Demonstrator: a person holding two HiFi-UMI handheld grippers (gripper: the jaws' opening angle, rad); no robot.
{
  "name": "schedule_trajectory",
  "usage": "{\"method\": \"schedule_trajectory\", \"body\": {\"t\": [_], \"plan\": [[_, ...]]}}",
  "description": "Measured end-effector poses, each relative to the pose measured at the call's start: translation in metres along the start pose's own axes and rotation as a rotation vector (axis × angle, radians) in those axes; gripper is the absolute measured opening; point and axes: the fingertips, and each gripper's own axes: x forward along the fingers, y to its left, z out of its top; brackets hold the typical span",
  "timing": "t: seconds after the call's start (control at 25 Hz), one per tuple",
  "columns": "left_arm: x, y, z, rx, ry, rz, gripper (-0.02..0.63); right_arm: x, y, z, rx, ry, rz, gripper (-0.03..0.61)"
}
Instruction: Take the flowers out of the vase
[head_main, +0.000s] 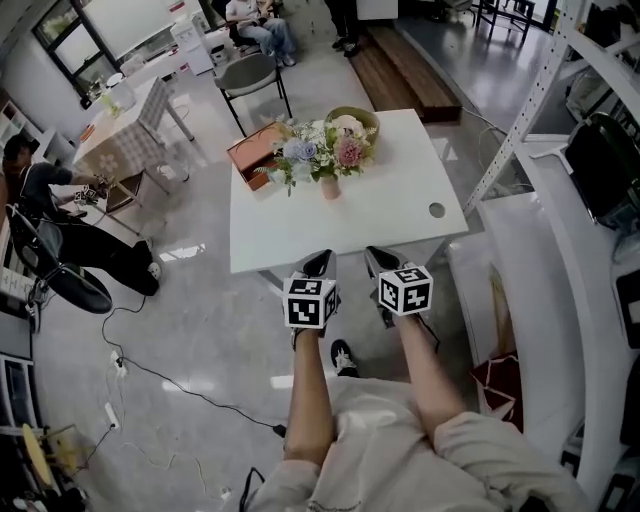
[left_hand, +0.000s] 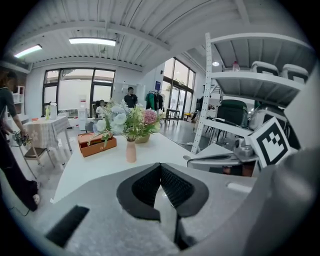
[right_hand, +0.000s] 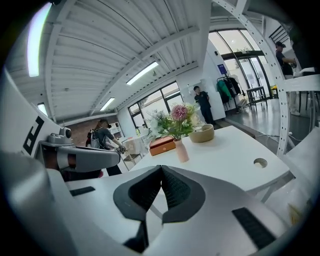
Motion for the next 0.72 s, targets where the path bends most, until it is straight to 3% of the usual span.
{"method": "schedule_trajectory", "body": {"t": [0.16,0.4,0.72], "plan": [[0.016,0.023,-0.001,-0.024,0.010,-0.008,0.009,0.014,-0.005,0.016,0.005,-0.071,-0.045,0.008],[0.028,0.047,-0.002,0.010,0.022,-0.061,0.009,0.029,-0.009,0.032,0.005,-0.175,-0.131,0.008],[0.040,0.063,0.000,0.002,0.018,-0.087,0.009,0.045,-0.005,0.029,0.048,-0.196,-0.113,0.008]]}}
